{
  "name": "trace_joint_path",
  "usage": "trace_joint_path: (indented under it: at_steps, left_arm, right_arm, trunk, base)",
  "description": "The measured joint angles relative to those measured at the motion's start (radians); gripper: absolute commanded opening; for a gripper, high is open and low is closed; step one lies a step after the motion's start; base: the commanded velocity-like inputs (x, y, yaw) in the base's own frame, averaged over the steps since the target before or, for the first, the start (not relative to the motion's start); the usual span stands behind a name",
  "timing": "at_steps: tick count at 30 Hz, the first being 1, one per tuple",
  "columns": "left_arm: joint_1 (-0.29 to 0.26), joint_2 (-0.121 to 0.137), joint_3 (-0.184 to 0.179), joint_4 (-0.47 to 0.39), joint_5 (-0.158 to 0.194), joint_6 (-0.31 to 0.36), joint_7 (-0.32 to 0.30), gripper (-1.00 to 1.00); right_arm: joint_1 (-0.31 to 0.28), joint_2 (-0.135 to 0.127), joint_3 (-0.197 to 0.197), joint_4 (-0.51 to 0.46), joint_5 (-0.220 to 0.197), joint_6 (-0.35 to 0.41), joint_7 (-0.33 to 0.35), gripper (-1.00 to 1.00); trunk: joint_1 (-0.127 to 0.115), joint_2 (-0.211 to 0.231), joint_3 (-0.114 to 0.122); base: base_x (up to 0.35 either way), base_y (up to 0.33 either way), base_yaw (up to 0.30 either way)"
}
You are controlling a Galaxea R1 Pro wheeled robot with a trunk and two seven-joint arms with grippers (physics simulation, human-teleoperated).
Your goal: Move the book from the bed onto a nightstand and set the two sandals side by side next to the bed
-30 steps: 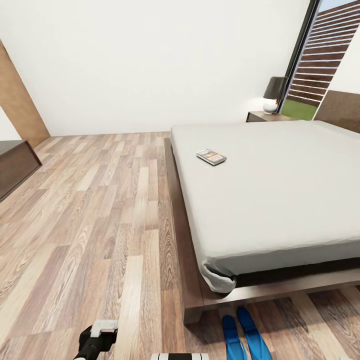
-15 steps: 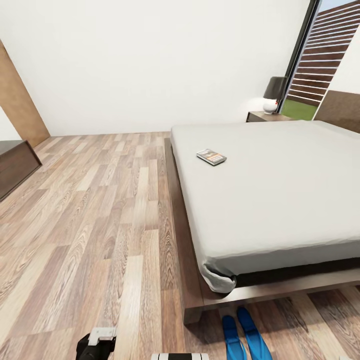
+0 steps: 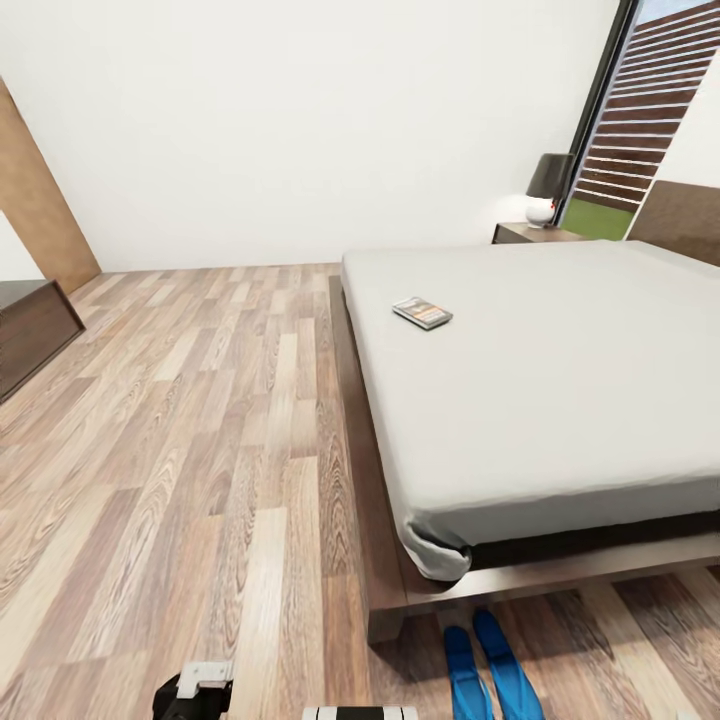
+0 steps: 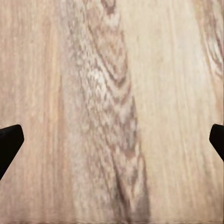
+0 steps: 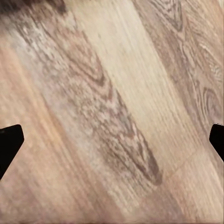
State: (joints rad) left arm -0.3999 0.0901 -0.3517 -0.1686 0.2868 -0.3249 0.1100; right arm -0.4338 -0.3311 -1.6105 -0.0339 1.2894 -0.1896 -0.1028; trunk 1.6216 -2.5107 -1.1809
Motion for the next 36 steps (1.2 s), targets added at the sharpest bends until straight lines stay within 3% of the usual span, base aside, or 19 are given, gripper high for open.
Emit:
trace_joint_path:
  at_steps: [22, 31, 36]
  left_arm:
    - [0.019, 0.000, 0.000, 0.000, 0.001, -0.002, 0.000, 1.00]
    - [0.020, 0.000, 0.000, -0.001, 0.002, -0.002, 0.000, 1.00]
    - [0.020, 0.000, 0.000, -0.001, 0.002, -0.002, 0.000, 1.00]
  right_arm:
    - [0.004, 0.005, 0.001, 0.008, 0.005, 0.000, 0.000, 1.00]
    - [0.004, 0.069, 0.008, -0.004, 0.013, 0.001, -0.002, 1.00]
    - [0.004, 0.086, 0.011, -0.011, 0.014, 0.001, -0.003, 1.00]
  trunk:
    - [0.000, 0.000, 0.000]
    - [0.000, 0.000, -0.002]
    - [0.000, 0.000, -0.005]
  base:
    - [-0.107, 0.045, 0.007]
    - [-0.014, 0.035, 0.195]
    - [-0.003, 0.064, 0.253]
